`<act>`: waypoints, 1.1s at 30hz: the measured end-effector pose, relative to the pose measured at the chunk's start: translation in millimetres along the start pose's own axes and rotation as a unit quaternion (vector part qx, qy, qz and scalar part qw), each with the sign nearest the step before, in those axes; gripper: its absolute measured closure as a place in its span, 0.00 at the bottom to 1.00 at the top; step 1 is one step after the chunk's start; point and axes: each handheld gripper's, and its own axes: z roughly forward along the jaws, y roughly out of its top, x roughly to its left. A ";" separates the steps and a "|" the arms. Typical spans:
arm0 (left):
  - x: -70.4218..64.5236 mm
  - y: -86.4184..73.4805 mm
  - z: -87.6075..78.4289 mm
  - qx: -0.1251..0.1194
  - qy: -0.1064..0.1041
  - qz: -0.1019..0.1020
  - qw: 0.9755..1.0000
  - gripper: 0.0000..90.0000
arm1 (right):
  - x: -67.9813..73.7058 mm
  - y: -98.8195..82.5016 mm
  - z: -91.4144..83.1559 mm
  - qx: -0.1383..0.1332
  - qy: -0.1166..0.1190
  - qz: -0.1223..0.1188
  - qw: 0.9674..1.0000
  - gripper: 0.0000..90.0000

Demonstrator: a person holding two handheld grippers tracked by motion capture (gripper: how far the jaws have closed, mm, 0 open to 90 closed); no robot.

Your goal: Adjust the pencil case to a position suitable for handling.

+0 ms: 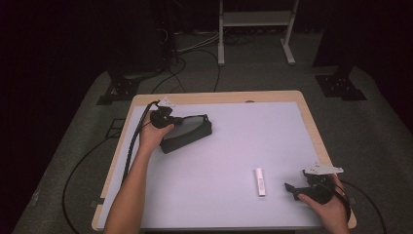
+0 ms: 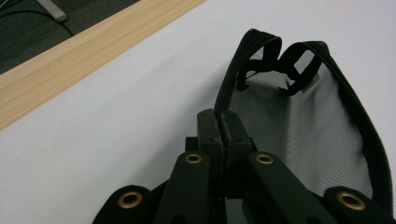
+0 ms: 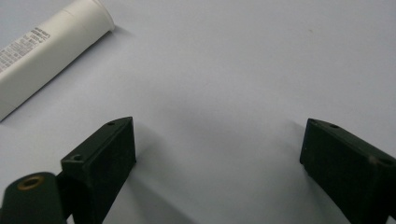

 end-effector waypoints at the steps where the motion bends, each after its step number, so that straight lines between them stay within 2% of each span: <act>1: -0.6 0.5 -1.7 0.002 -0.002 0.002 1.000 0.99 | 0.0 0.0 0.0 0.000 0.000 0.000 1.000 0.11; 10: -6.0 4.1 -12.7 -0.006 -0.019 0.007 1.000 0.99 | 0.0 0.0 0.0 0.000 0.000 0.000 1.000 0.11; 17: -15.5 8.9 -20.2 -0.010 -0.035 0.010 0.999 0.99 | -0.2 -0.1 -0.1 0.000 0.001 0.001 1.000 0.11; 27: -26.5 10.9 -28.2 -0.002 -0.063 0.026 0.998 0.99 | -0.6 -0.1 -0.2 -0.001 0.001 0.002 1.000 0.11; 33: -35.2 13.2 -34.0 -0.009 -0.077 0.035 0.996 0.99 | -0.6 -0.1 -0.3 -0.001 0.001 0.002 1.000 0.11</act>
